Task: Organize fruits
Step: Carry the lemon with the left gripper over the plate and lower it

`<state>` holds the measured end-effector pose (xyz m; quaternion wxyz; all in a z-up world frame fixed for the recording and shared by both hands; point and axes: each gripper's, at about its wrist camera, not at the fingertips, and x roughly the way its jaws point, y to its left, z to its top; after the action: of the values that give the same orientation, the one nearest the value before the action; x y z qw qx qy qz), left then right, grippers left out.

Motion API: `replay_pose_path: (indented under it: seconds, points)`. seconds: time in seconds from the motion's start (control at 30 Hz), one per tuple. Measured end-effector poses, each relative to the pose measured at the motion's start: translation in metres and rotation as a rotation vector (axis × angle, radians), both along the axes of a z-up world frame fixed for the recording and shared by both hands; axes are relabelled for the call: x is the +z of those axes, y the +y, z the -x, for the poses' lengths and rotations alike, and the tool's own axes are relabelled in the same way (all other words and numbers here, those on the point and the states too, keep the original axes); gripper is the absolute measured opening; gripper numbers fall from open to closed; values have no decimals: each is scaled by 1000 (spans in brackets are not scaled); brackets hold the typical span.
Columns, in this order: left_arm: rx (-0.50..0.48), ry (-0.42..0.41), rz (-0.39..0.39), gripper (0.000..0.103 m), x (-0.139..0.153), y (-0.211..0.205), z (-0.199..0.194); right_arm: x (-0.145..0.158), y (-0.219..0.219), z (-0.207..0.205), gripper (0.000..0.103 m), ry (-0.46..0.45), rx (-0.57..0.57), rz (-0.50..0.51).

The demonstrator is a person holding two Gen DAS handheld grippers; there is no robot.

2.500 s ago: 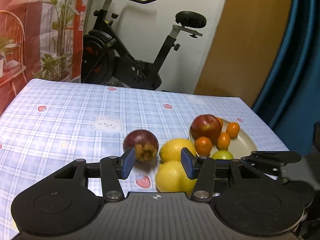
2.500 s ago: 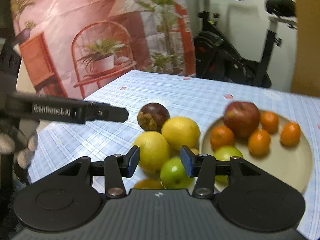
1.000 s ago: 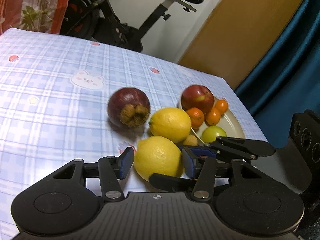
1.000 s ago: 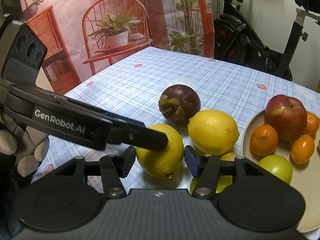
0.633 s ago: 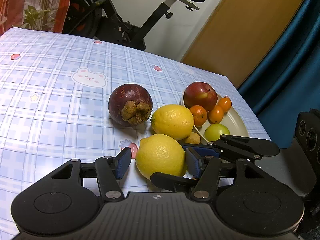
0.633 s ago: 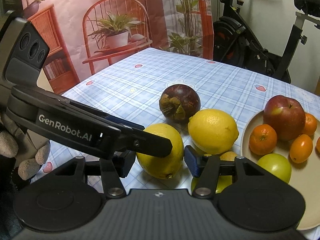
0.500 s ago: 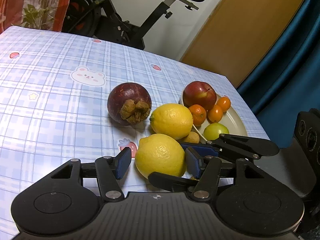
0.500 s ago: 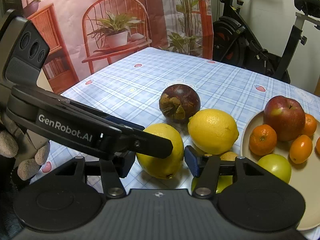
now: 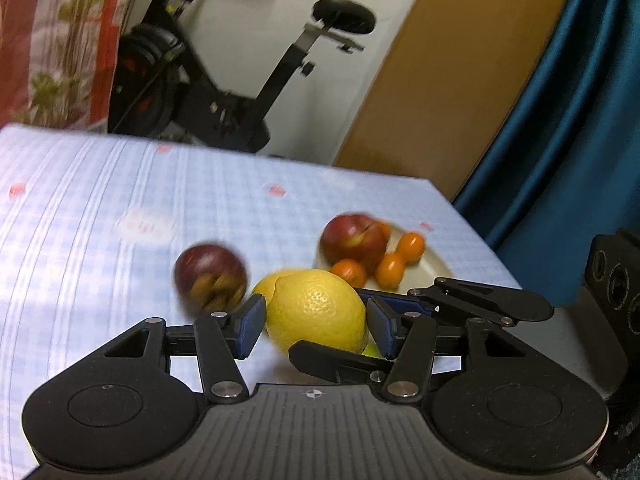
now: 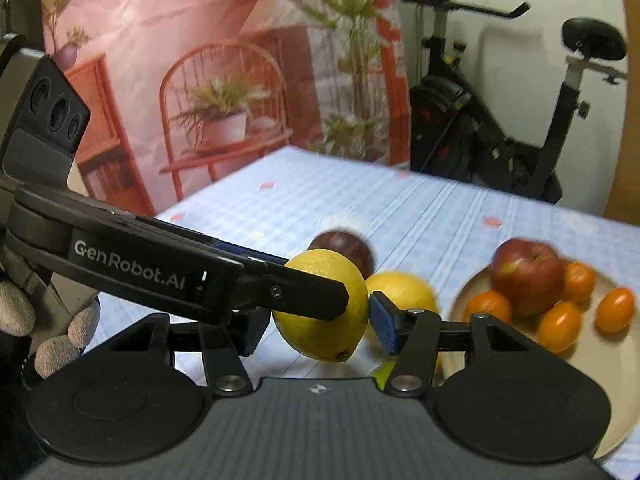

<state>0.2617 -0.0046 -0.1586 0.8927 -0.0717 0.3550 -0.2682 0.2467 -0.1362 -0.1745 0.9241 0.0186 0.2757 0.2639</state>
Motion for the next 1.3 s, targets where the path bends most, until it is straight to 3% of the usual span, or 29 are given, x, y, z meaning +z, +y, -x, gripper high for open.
replay_pose_path:
  seconds: [0.2, 0.33, 0.73, 1.0, 1.3]
  points:
    - [-71, -71, -37, 58, 26, -53, -13, 21, -41, 0, 57, -55, -75, -22]
    - [-141, -69, -56, 58, 30, -94, -26, 24, -77, -2, 57, -57, -138, -30]
    - [-292, -3, -143, 58, -16, -212, -50, -16, -175, -4, 57, 68, -312, -78]
    - [-292, 37, -175, 59, -43, -234, -61, -39, -191, -17, 57, 118, -331, -68]
    - [-266, 29, -168, 58, -41, -235, -68, -40, -183, -29, 57, 96, -340, -1]
